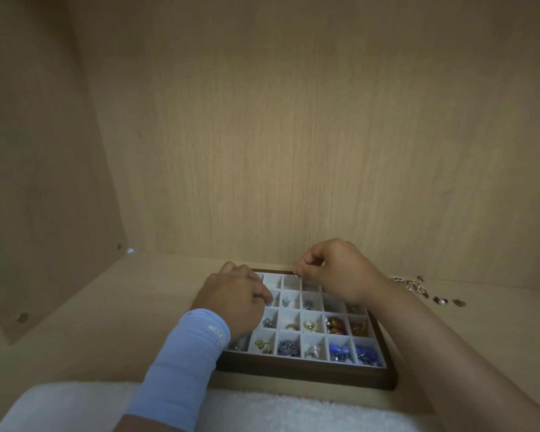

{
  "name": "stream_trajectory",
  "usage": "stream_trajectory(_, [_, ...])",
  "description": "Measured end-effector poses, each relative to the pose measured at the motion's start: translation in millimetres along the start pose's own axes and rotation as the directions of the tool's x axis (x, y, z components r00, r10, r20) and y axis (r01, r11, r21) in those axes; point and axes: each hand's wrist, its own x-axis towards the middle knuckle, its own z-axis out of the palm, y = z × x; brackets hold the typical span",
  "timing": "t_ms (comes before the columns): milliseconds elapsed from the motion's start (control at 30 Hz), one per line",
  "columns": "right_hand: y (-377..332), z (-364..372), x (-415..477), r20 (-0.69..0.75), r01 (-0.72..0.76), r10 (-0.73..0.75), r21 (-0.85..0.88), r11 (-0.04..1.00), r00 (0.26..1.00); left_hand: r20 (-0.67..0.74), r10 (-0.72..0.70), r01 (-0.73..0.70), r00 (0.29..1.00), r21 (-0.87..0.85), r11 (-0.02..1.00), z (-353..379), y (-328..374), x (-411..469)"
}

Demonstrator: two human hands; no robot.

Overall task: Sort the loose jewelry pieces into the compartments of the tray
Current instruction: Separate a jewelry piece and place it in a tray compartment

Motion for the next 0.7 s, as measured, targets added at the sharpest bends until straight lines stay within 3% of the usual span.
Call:
stream_trajectory(567, [-12.2, 9.0, -2.6, 0.009, 0.055, -0.055, -0.064, 0.996, 0.998, 0.019, -0.045, 0.048, 0.999, -0.142, 0.989, -0.2, 2.3, -2.3])
stream_trajectory(700, [-15.7, 21.0, -3.2, 0.035, 0.095, -0.09, -0.153, 0.984, 0.995, -0.029, -0.125, 0.114, 0.992, -0.237, 0.965, -7.5, -3.3, -4.6])
